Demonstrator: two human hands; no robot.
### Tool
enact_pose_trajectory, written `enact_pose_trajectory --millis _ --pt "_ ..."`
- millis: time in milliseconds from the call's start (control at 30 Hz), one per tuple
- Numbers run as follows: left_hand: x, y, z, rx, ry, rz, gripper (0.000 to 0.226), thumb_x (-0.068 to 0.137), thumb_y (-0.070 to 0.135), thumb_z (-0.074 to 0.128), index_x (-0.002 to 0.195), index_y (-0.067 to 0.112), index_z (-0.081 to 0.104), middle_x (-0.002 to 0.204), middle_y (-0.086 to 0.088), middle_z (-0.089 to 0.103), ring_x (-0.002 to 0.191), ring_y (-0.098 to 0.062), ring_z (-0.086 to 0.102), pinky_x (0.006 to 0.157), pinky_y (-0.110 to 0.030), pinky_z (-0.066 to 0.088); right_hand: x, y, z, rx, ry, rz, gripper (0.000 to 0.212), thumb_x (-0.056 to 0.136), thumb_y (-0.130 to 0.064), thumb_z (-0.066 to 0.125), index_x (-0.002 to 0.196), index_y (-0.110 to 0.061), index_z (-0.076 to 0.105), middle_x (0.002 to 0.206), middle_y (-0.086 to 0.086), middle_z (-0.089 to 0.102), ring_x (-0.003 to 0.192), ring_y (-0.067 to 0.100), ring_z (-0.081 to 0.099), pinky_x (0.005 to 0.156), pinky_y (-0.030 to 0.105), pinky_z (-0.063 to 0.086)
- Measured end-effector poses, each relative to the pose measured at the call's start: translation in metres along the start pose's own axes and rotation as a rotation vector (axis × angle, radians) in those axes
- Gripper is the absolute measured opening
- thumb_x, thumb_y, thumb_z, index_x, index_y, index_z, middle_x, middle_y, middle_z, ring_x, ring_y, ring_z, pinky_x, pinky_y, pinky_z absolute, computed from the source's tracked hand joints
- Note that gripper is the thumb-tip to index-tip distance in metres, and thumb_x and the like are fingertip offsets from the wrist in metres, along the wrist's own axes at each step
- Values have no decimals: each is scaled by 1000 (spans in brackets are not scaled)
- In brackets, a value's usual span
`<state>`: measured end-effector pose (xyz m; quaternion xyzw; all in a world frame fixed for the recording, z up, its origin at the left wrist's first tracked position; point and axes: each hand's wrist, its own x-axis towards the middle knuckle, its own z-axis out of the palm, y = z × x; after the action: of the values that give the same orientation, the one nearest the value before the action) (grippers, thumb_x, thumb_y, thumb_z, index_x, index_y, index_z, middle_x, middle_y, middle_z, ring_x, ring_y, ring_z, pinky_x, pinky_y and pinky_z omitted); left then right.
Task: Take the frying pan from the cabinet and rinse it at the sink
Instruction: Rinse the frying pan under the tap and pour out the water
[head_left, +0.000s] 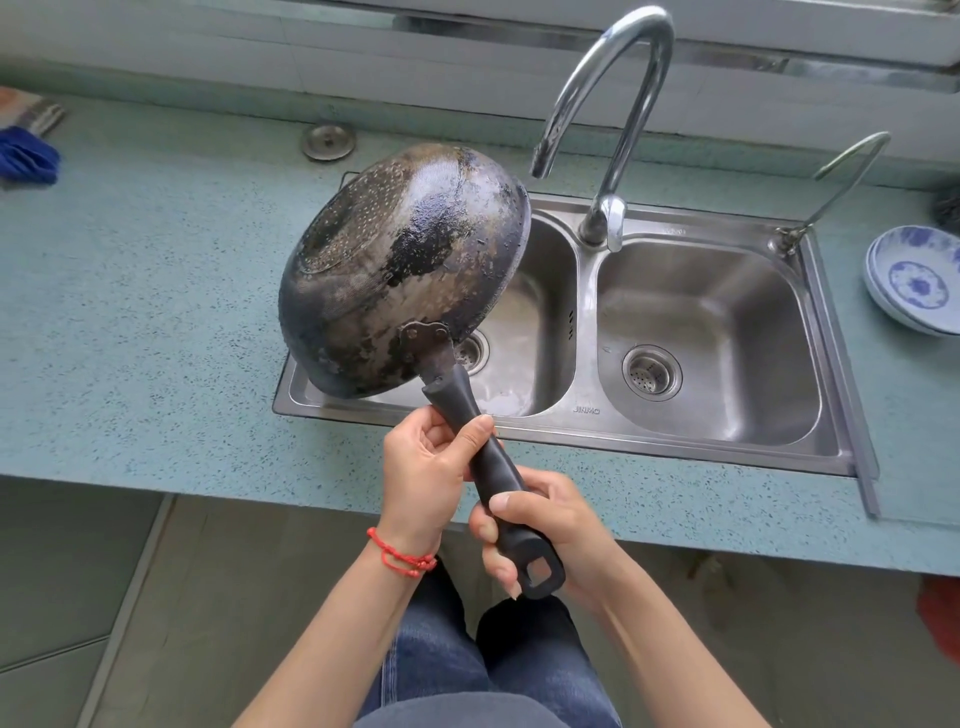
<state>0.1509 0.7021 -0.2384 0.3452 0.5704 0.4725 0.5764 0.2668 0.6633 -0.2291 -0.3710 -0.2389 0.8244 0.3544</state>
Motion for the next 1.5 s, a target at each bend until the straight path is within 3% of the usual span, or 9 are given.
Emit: enact_pose_trajectory --millis 367,667,833,967,1100,1200,1300,1400,1500 --pt "-1 1 -1 -5 -15 -20 5 79 5 63 75 4 60 58 3 68 61 -14 67 56 -31 55 -2 -2 2 -54 12 -13 38 77 -7 51 112 8 50 61 10 51 36 18 50 36 20 42" --pt "-2 6 -1 -61 -57 -55 5 82 4 59 77 5 60 59 2 70 62 -15 69 58 -30 55 -3 -10 7 -233 84 -36 38 75 -4 50 102 21 41 56 9 52 33 20 49 35 20 41" --pt "0 13 -3 -194 -105 -112 9 85 1 53 79 1 60 61 -2 70 63 -16 70 60 -28 58 -4 -18 18 -432 191 -57 9 74 -7 51 71 1 50 58 17 48 33 22 49 35 20 39" --pt "3 16 -5 -254 -136 -161 14 86 2 51 76 2 61 66 -7 71 67 -22 70 64 -29 58 -5 -22 23 -561 252 -117 12 76 -7 52 64 -10 49 56 21 47 35 24 48 36 24 39" --pt "5 18 -7 -266 -144 -188 16 87 3 50 77 0 62 67 -8 72 67 -23 71 62 -27 57 -4 -20 24 -688 304 -163 15 75 -11 55 63 -20 54 45 8 46 36 26 46 38 25 37" --pt "6 20 -7 -257 -131 -204 16 86 3 51 75 -1 62 66 -9 72 66 -25 71 60 -27 57 -4 -18 23 -800 354 -178 4 74 -14 56 73 -11 56 39 -3 44 35 24 46 40 26 37" --pt "8 22 -4 -212 -103 -224 17 85 8 56 70 2 63 65 -9 72 65 -25 70 61 -28 57 -3 -16 24 -961 410 -239 23 71 -22 56 79 0 54 47 2 41 40 25 46 44 37 39" --pt "12 24 -1 -132 -85 -220 20 83 13 61 67 1 65 63 -8 72 62 -22 70 56 -25 55 -3 -16 24 -1118 457 -320 24 68 -28 55 81 -8 57 50 -1 36 50 25 37 49 38 35" --pt "16 23 -1 -130 -81 -230 18 83 8 59 69 -1 65 64 -7 73 64 -23 69 59 -26 57 -3 -19 23 -1187 485 -346 37 68 -29 56 103 -16 60 51 -4 39 49 18 35 50 33 33"
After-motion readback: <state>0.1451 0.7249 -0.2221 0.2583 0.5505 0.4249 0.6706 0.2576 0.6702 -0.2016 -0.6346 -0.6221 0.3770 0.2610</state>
